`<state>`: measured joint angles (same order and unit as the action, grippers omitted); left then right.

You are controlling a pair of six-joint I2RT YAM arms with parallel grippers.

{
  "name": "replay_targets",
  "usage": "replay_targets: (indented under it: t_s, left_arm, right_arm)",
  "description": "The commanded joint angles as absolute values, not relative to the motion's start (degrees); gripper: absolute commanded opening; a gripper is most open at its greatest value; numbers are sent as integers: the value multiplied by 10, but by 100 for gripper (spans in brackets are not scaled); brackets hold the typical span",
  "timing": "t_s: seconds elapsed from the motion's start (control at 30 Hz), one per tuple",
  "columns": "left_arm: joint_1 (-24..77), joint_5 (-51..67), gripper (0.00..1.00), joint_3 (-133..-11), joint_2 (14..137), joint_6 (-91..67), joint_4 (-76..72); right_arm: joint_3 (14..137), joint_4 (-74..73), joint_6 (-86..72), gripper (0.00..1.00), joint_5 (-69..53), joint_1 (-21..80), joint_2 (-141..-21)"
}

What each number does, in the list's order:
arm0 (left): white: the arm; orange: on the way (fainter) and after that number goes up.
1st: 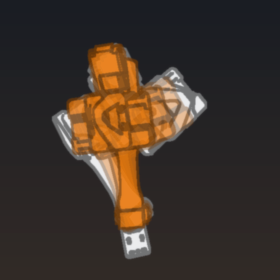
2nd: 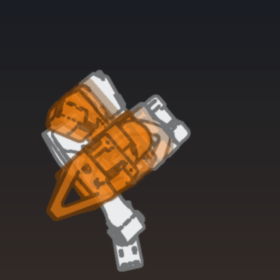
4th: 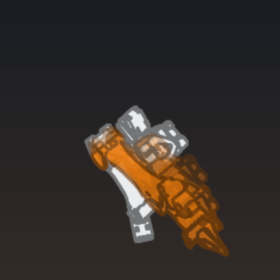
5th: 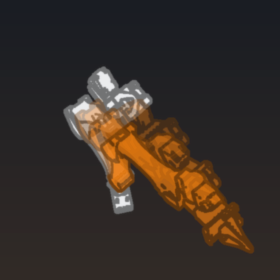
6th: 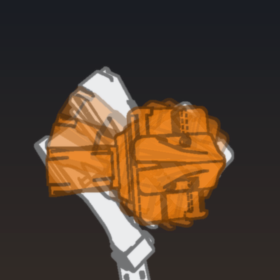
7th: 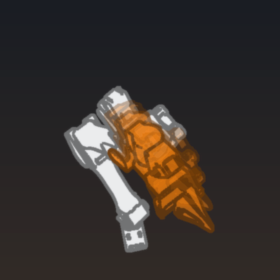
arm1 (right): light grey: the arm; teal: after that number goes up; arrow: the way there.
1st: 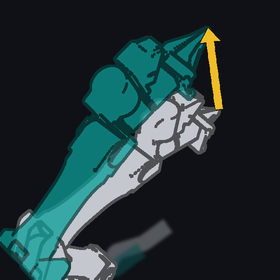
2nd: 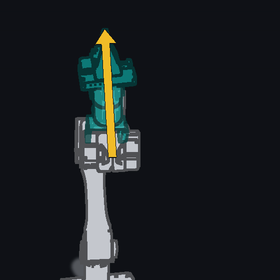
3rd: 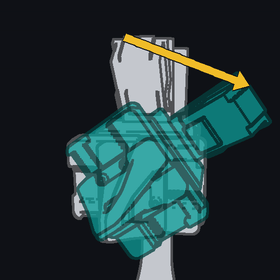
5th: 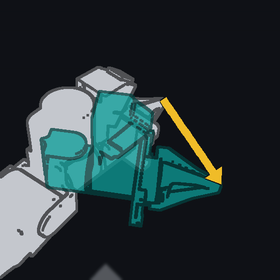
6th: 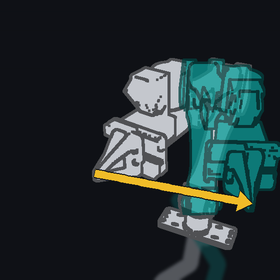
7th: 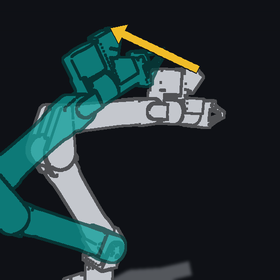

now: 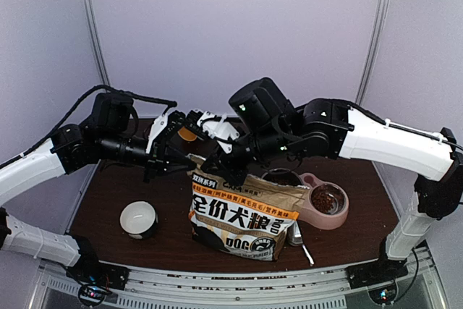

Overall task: Serve the pet food
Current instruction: Press the seal on the pet food bag.

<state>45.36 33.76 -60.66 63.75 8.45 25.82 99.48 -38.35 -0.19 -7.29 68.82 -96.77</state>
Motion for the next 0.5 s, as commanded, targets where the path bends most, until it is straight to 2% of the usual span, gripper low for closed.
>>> replay_targets:
  t_s: [0.0,0.27,0.47]
  left_arm:
    - [469,385,0,-618,641,110,285]
    - [469,387,0,-619,643,112,285]
    - [470,386,0,-618,642,113,285]
  right_arm:
    - [1026,-373,-11,9,-48,691,-997]
    - [1048,-389,-4,15,-39,690,-1018]
    - [1052,-391,-9,25,-7,690,-1021]
